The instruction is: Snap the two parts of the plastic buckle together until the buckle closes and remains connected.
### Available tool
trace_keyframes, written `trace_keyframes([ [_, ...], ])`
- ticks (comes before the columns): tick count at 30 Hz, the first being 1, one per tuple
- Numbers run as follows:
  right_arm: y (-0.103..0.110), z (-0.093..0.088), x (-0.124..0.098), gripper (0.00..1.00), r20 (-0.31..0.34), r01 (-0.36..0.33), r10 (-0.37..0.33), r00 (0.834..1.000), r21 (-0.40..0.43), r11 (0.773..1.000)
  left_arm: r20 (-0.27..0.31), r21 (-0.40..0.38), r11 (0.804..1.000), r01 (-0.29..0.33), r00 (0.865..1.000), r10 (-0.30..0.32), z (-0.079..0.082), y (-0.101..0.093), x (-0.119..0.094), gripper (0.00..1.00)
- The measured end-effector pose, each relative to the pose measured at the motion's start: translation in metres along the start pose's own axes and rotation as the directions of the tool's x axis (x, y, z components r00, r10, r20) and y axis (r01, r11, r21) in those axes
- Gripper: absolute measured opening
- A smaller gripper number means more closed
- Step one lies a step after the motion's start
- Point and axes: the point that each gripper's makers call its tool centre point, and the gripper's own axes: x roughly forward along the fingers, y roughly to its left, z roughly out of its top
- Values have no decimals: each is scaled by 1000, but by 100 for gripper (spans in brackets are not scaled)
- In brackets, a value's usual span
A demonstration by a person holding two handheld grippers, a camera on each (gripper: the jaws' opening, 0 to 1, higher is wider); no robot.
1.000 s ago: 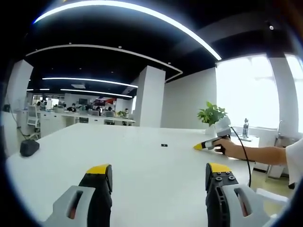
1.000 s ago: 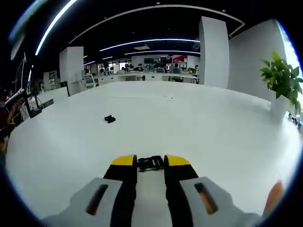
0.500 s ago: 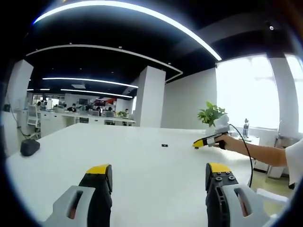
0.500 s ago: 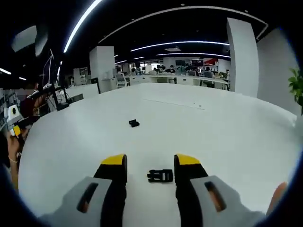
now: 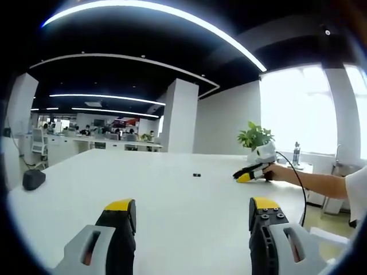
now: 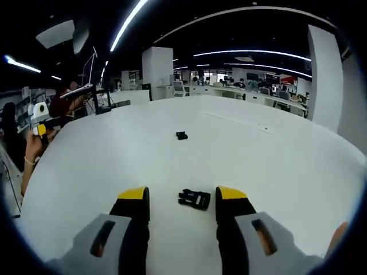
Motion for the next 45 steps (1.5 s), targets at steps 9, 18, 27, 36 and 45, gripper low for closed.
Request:
trace_keyframes([
  [9, 0, 5, -1, 25, 10, -13, 13, 1000, -17, 1000, 0, 0, 1000, 1, 1000, -1, -1, 0, -1, 82],
  [18, 0, 5, -1, 22, 9, 49, -49, 999, 12, 999, 7, -9, 1000, -4, 1000, 4, -1, 4, -4, 82],
  [27, 7, 8, 0, 22, -8, 217, -223, 975, 270, 938, 0, -8, 1000, -2, 1000, 2, -2, 2, -1, 82],
  [36, 23, 26, 3, 22, 12, 347, -353, 935, 151, 925, -7, -5, 1000, 1, 1000, -1, -3, 3, -2, 82],
  [45, 6, 16, -9, 22, -9, 474, -480, 877, 177, 863, 5, -10, 1000, -2, 1000, 2, -1, 6, -7, 82],
])
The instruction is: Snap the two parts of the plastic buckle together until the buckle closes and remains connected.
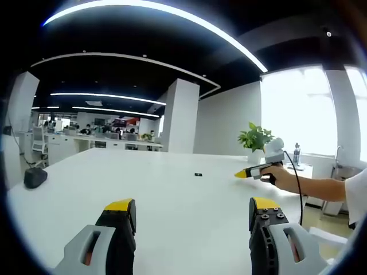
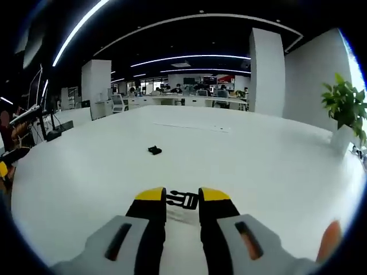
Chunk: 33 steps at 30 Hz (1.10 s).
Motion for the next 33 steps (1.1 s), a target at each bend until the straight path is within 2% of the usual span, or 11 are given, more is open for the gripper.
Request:
trace_keyframes([
  [4, -4, -9, 1, 22, -28, 12, -11, 1000, 15, 1000, 2, -7, 1000, -4, 1000, 4, -1, 3, -1, 82],
  [6, -9, -11, -1, 22, -30, 42, -42, 999, 12, 999, 2, -8, 1000, -6, 1000, 6, -1, 4, -2, 82],
  [12, -17, -15, -3, 22, -36, 74, -73, 997, 19, 997, 4, -6, 1000, -2, 1000, 2, 0, 3, -2, 82],
  [16, -22, -21, -4, 22, -59, 82, -80, 995, 34, 996, 1, -6, 1000, 1, 1000, -1, 0, 2, -1, 82],
  [23, -19, -20, -3, 23, -55, 73, -69, 996, 60, 996, 4, -5, 1000, 1, 1000, -1, 1, 2, -2, 82],
  [26, -16, -18, -5, 28, -51, 72, -69, 996, 53, 996, 3, -5, 1000, -1, 1000, 1, 0, 3, -2, 82],
  [29, -15, -11, -5, 40, -31, 42, -41, 999, 36, 998, 3, -6, 1000, -2, 1000, 2, 0, 4, -3, 82],
  [33, -10, 4, -7, 45, 34, -83, 81, 996, 84, 993, 3, -7, 1000, -4, 1000, 4, 0, 4, -3, 82],
])
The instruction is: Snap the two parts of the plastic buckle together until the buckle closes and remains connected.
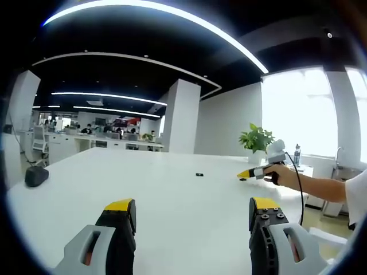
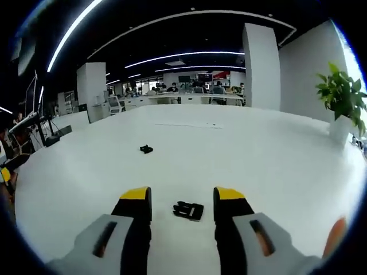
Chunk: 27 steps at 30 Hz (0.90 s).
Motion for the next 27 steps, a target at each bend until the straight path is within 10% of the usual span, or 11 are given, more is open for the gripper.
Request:
trace_keyframes([
  [11, -3, -9, 2, 45, -5, -263, 264, 965, -80, 961, -6, 4, 1000, 4, 1000, -4, -1, -3, 3, 82],
  [27, -16, -26, 3, 49, -127, -341, 320, 939, -216, 915, -15, 10, 1000, 11, 1000, -11, -3, -7, 6, 82],
])
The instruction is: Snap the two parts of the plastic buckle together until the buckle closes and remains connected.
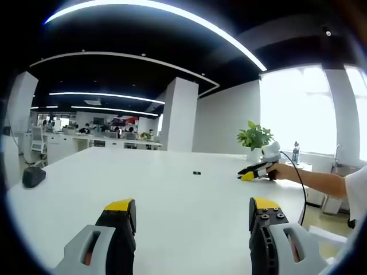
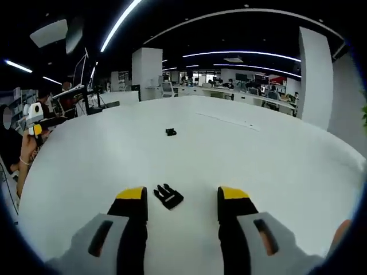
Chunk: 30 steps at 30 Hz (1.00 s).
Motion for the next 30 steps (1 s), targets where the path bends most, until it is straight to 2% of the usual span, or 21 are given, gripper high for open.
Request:
trace_keyframes([
  [8, 1, 0, 2, 42, 12, -36, 36, 999, -4, 999, 4, -4, 1000, -2, 1000, 2, -1, 1, -2, 82],
  [9, 0, 0, 2, 36, 15, -34, 35, 999, -4, 999, 4, -4, 1000, -2, 1000, 2, -1, 1, -2, 82],
  [12, 6, 2, 6, 19, 26, -97, 98, 995, -31, 995, 8, -8, 1000, -4, 1000, 4, -1, 3, -3, 82],
  [20, 6, 5, 12, 13, 24, -113, 114, 993, -28, 993, 17, -13, 1000, -8, 1000, 8, 0, 4, -5, 82],
  [25, 6, 8, 12, 13, 27, -102, 102, 994, 21, 995, 19, -15, 1000, -2, 1000, 2, 1, 4, -5, 82],
  [30, 16, 12, 11, 13, 47, -121, 119, 992, 46, 992, 15, -13, 1000, 4, 1000, -4, 1, 2, -3, 82],
])
